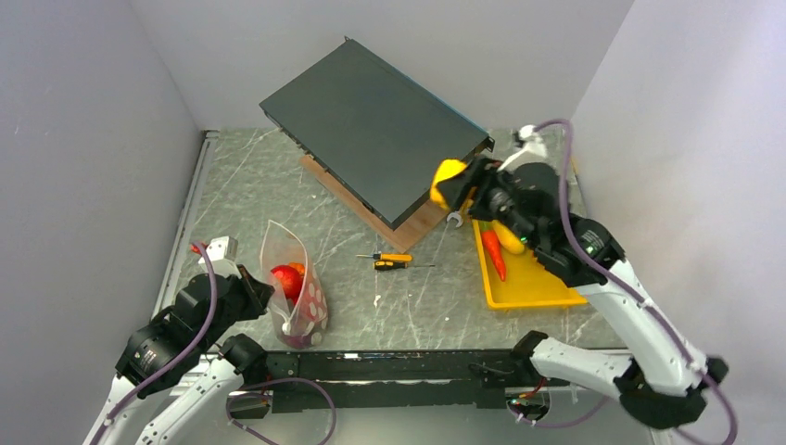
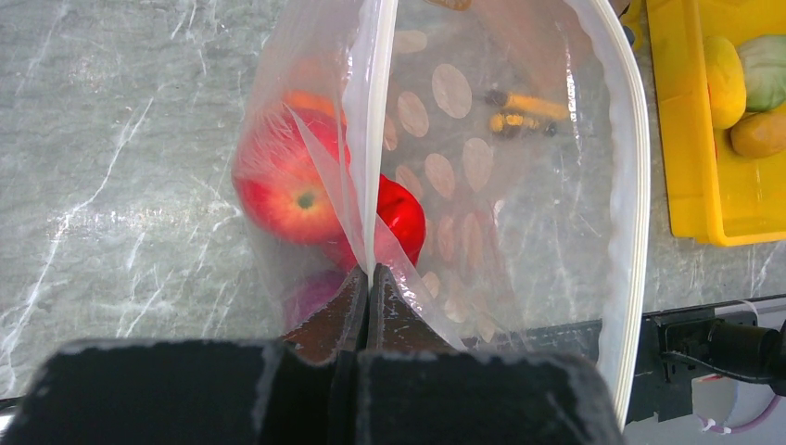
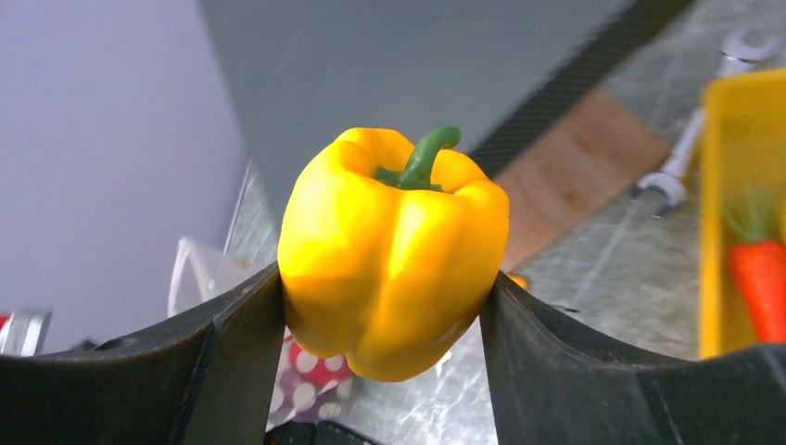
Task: Place the food in the zip-top bag and seal the zipper
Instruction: Pick up the fake vegetable from the bin, then place the fake vegetable in the zipper food storage bag.
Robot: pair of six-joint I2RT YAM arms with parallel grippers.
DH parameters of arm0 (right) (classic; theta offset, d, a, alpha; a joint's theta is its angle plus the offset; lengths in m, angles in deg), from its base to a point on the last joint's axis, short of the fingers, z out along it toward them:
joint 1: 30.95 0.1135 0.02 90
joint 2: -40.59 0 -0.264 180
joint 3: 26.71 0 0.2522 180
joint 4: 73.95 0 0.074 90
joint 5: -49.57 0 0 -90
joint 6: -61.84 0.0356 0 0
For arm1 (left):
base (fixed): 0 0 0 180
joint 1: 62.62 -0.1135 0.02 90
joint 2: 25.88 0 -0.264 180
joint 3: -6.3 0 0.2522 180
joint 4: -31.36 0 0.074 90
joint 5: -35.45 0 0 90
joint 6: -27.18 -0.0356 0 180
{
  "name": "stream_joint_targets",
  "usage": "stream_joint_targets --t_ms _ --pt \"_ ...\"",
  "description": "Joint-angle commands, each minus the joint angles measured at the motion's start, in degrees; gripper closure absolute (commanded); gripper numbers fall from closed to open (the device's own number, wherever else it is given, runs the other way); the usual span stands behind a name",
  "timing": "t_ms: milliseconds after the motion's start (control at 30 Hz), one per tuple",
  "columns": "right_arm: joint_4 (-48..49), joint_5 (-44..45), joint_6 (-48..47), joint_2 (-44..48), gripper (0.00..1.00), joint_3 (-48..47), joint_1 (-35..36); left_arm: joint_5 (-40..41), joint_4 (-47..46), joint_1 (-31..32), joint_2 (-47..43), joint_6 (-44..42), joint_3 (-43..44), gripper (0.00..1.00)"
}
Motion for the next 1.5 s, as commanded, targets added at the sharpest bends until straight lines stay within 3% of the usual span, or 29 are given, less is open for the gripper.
stream_joint_targets --t_ms 0,100,233,433,667,833,1100,1300,1367,1467 --pt "3.6 20.5 -2.4 -5.0 1.0 -7.3 23.3 -0.1 -1.4 0.2 0.3 -0.7 0.0 1.0" --pt "8.3 30.9 -9.0 -11.3 1.0 -11.4 37.9 0.2 -1.4 0.2 -0.3 -0.6 0.0 1.0" --pt "13.9 32.9 -19.0 -23.7 1.0 -18.2 48.8 0.3 -1.3 0.2 -0.3 -0.5 -0.1 1.0" --pt "8.8 30.1 -17.3 -40.0 1.0 -29.4 51.0 0.5 -0.7 0.2 -0.8 -0.1 0.3 1.0" --pt "5.2 30.7 -15.5 -48.5 0.98 -31.3 51.1 1.2 -0.9 0.2 -4.0 0.5 -0.1 1.0" --pt "4.7 29.2 -15.2 -51.6 0.74 -31.9 51.1 1.4 -1.0 0.2 -5.2 0.7 -0.1 1.0" --pt "2.2 24.1 -13.8 -53.1 0.47 -34.2 51.2 1.4 -0.9 0.2 -6.1 0.7 -0.1 1.0" --pt "3.7 20.4 -13.8 -48.9 0.08 -29.4 51.3 1.6 -1.1 0.2 -6.9 0.7 -0.2 1.0" --pt "4.5 19.8 -14.2 -47.6 0.02 -27.9 51.2 1.7 -1.1 0.2 -7.0 0.8 -0.2 1.0" --pt "3.4 19.9 -14.0 -47.0 0.01 -28.5 51.2 1.6 -1.2 0.2 -6.9 0.7 -0.2 1.0"
